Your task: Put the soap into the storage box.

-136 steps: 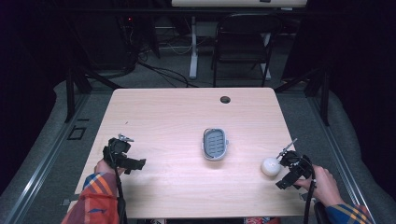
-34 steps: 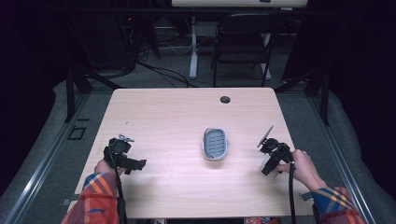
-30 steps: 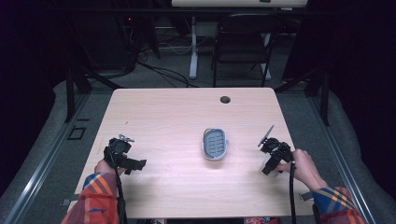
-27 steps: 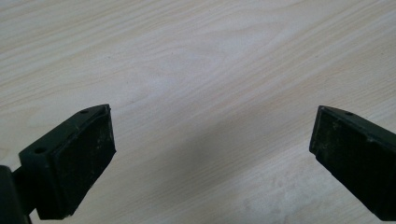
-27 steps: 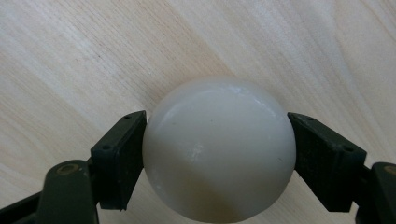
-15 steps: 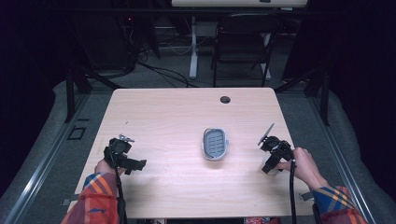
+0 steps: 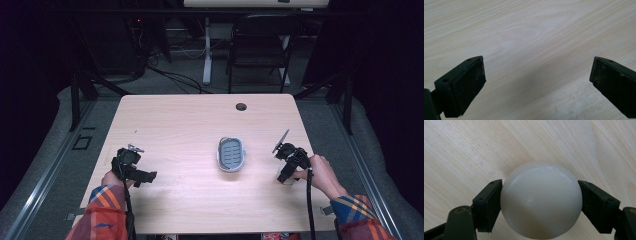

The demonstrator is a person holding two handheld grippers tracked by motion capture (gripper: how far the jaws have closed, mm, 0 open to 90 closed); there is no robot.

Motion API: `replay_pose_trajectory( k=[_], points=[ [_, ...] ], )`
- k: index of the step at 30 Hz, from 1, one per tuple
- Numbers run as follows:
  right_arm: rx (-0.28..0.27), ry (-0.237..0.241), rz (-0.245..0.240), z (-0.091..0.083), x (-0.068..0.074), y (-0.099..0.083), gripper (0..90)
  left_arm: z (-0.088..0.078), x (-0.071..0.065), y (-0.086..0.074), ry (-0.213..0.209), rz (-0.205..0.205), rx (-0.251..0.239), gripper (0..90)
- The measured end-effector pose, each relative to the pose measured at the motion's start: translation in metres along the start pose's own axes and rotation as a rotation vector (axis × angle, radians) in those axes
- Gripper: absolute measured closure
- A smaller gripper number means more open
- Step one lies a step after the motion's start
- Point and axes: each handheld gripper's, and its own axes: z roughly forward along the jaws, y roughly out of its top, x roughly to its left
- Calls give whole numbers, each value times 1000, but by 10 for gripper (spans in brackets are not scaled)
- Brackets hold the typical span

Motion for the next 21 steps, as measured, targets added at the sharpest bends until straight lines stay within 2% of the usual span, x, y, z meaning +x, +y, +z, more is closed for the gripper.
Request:
replay_pose_trajectory(
  k=[3, 6, 14, 20, 21],
  points=[
    [9, -3, -5, -2, 1, 3, 227, 0, 0, 0, 0, 1, 0, 2],
    [-11, -2, -5, -3, 2, 6, 226, 0, 0, 0, -1, -1, 2, 2],
    [10, -3, -21, -6, 6, 16, 227, 0, 0, 0, -1, 2, 4, 3],
    [-11, 0, -32, -7, 7, 22, 226, 1, -1, 0, 1, 7, 0, 3],
    [2, -5, -26, -8, 8, 23, 226, 0, 0, 0, 1, 11, 2, 2]
  ],
)
